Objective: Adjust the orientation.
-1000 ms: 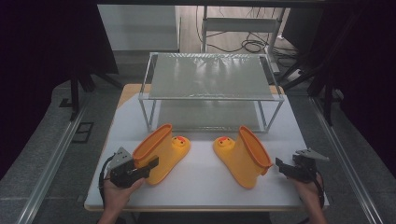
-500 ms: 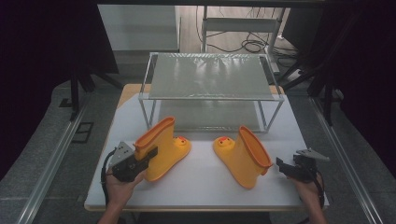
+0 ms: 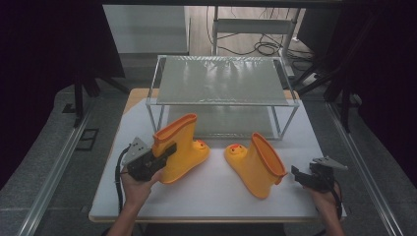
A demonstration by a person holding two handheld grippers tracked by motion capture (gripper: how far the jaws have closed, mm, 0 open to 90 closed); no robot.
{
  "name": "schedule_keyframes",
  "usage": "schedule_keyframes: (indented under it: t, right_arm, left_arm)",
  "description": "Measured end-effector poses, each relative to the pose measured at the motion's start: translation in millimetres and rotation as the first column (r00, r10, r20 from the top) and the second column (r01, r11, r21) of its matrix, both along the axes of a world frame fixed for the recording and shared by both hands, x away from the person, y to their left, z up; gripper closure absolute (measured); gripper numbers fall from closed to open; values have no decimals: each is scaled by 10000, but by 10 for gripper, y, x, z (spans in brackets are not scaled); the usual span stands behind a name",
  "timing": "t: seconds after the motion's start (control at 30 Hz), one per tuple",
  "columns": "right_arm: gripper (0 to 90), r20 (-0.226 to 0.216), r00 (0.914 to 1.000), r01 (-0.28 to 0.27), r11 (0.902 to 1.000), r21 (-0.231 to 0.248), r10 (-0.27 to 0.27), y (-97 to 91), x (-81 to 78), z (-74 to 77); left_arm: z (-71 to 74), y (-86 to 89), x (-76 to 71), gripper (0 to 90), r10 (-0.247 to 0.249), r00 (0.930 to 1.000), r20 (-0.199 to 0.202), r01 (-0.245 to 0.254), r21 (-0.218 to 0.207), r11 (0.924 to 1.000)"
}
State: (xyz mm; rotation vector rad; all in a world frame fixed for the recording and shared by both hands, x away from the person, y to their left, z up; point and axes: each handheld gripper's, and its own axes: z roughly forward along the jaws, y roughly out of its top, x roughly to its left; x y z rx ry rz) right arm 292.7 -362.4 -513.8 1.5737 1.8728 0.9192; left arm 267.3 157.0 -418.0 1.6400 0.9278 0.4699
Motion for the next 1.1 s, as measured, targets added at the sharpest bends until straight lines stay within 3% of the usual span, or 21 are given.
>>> schedule_keyframes:
  t: [0.2, 0.5, 0.93, 1.1]
  right_arm:
    - [257, -21, 10000, -49, 10000, 3, 49, -1, -1, 1]
    - [257, 12, 10000, -69, 10000, -11, 69, 3, -2, -1]
    - [257, -15, 10000, -81, 9999, -83, 81, 8, -3, 1]
    - [257, -12, 10000, -78, 9999, -66, 78, 5, -5, 1]
  left_arm:
    - [-62, -249, 110, 834, -206, 9997, -100, 208, 156, 9997]
    - [-123, -470, 209, 835, -377, 9991, -194, 381, 184, 9991]
    - [-176, -505, 214, 835, 0, 9999, 115, -3, 265, 9996]
    - [-259, -525, 103, 827, -164, 9997, 156, 157, 457, 9988]
